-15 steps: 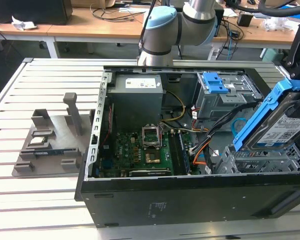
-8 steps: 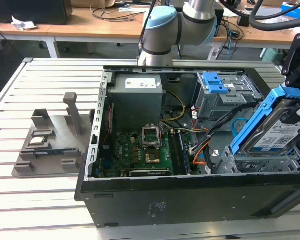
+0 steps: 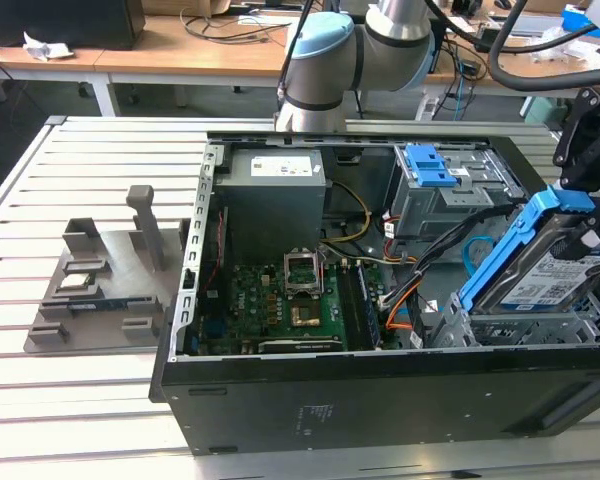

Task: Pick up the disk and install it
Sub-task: 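Insert the disk into the insertion slot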

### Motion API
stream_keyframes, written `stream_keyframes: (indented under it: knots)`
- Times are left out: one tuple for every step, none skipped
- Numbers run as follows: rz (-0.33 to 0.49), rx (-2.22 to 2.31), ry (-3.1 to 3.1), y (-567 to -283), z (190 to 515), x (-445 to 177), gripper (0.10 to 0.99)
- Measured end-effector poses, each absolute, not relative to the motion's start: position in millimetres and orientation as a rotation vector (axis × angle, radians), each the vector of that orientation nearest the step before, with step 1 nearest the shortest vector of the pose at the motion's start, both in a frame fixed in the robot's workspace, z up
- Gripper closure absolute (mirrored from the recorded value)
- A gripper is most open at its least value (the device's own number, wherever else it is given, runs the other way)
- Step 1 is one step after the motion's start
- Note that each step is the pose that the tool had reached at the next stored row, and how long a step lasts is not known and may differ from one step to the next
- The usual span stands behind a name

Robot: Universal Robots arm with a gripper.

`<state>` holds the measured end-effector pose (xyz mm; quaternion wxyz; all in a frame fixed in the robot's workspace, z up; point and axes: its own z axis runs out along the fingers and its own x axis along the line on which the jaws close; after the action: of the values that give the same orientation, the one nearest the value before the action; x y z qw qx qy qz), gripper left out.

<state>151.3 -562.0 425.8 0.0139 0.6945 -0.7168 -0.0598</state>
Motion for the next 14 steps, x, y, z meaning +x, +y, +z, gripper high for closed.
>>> stream_keyframes:
  knots:
    - [-0.186, 2.163, -2.232, -562, 425, 151, 0.722]
    - [-0.186, 2.163, -2.232, -562, 423, 151, 0.722]
    - [-0.186, 2.163, -2.232, -562, 422, 151, 0.722]
    - [-0.186, 2.163, -2.232, -562, 420, 151, 0.722]
    - [-0.187, 2.163, -2.232, -562, 418, 151, 0.722]
    - [-0.186, 2.163, -2.232, -562, 415, 151, 0.722]
    - [-0.186, 2.163, -2.232, -562, 412, 151, 0.722]
    - [-0.186, 2.163, -2.232, -562, 411, 151, 0.722]
    - [-0.186, 2.163, -2.232, -562, 410, 151, 0.722]
    - [-0.186, 2.163, -2.232, -562, 407, 151, 0.722]
    - [-0.186, 2.163, -2.232, -562, 404, 151, 0.722]
    - [-0.186, 2.163, -2.232, -562, 401, 151, 0.722]
    - [-0.186, 2.163, -2.232, -562, 398, 151, 0.722]
    - [-0.186, 2.163, -2.232, -562, 397, 151, 0.722]
